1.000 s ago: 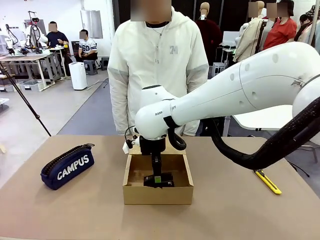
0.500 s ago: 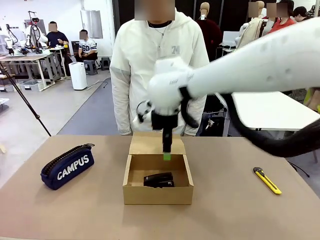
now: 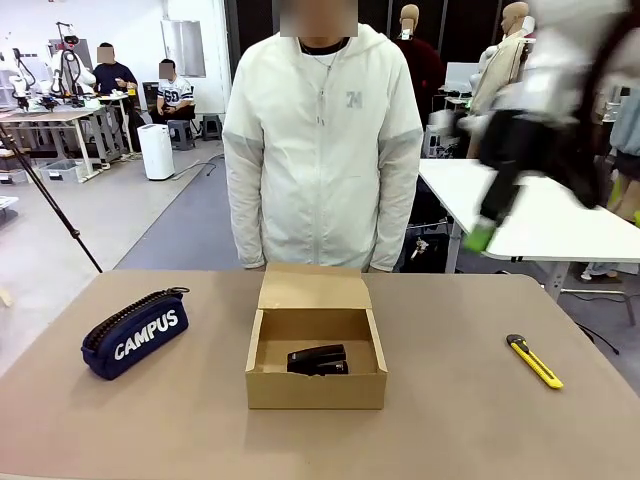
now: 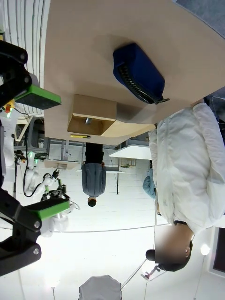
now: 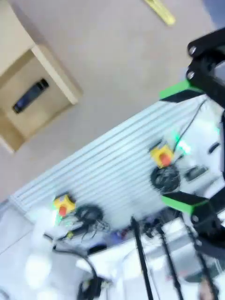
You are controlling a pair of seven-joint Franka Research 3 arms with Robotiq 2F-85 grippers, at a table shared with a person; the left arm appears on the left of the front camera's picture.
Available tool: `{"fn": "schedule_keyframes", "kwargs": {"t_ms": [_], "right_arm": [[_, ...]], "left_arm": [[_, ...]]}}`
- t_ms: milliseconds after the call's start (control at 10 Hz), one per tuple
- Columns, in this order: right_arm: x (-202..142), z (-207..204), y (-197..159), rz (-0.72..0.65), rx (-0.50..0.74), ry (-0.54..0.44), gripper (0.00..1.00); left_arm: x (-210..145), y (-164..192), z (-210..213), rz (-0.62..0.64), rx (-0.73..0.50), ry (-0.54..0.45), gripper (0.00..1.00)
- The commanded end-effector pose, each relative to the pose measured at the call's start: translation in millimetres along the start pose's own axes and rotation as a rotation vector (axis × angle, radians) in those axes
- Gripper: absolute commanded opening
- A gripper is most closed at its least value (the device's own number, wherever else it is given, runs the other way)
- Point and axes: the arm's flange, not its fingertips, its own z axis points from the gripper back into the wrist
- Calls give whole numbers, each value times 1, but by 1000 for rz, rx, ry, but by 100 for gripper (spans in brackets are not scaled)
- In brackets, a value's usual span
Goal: Pack the items into the box.
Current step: Pick up the item indicated by the person and place it inside the Mailer Box.
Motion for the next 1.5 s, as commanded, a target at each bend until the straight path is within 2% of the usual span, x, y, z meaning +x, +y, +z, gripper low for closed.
{"fn": "schedule_keyframes", "kwargs": {"t_ms": [0, 100, 200, 300, 400, 500, 600, 1400], "right_arm": [[-101, 14, -27, -154, 117, -345, 100], [-150, 15, -37, -225, 177, -486, 100], [-190, 7, -48, -293, 238, -594, 100], [-221, -9, -61, -306, 299, -677, 100], [-242, -30, -76, -315, 362, -763, 100], [-248, -49, -89, -324, 389, -812, 100], [-245, -11, -68, -347, 324, -638, 100], [-245, -11, -68, -347, 324, -638, 100]], "left_arm": [[-1, -1, 2, -15, -13, 3, 100], [-1, -1, 2, -15, -13, 3, 100], [-1, -1, 2, -15, -13, 3, 100], [-1, -1, 2, -15, -13, 3, 100], [-1, -1, 2, -15, -13, 3, 100], [-1, -1, 2, -15, -13, 3, 100], [-1, -1, 2, -15, -13, 3, 100], [-1, -1, 2, -15, -13, 3, 100]]}}
